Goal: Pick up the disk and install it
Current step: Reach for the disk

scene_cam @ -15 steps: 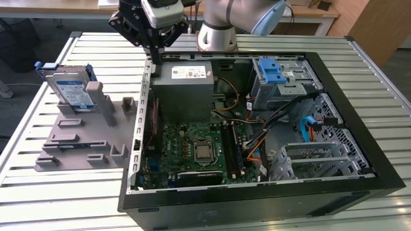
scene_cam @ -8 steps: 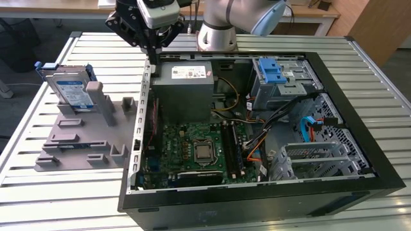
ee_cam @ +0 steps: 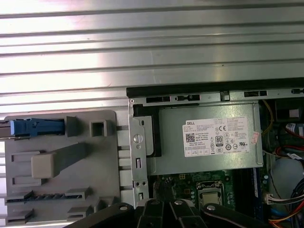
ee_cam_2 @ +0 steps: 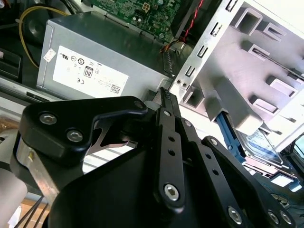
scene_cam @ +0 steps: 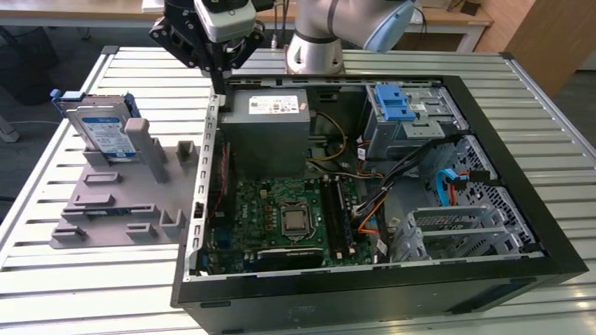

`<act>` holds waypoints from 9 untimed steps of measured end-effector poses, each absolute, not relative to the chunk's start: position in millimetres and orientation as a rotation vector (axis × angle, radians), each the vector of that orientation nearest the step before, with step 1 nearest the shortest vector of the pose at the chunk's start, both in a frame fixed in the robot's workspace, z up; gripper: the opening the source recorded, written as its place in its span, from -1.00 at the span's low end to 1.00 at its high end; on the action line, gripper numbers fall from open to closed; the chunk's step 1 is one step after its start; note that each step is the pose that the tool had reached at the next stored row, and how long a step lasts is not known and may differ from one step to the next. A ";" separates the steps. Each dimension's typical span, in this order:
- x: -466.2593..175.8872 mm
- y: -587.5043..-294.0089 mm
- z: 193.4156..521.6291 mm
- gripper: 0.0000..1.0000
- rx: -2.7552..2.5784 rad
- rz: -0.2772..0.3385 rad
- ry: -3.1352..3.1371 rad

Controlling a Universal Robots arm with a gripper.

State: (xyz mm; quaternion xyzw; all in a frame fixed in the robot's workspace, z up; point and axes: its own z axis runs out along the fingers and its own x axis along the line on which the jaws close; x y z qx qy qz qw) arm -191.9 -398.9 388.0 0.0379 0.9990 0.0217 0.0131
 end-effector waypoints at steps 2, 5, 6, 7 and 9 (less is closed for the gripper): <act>-192.7 -398.9 387.8 -0.79 0.118 0.068 3.112; -193.3 -398.9 387.5 -0.79 0.118 0.067 3.113; -193.5 -398.9 387.4 -0.79 0.118 0.068 3.113; -193.7 -398.9 387.3 -0.79 0.118 0.068 3.112; -194.2 -398.9 387.2 -0.79 0.118 0.068 3.112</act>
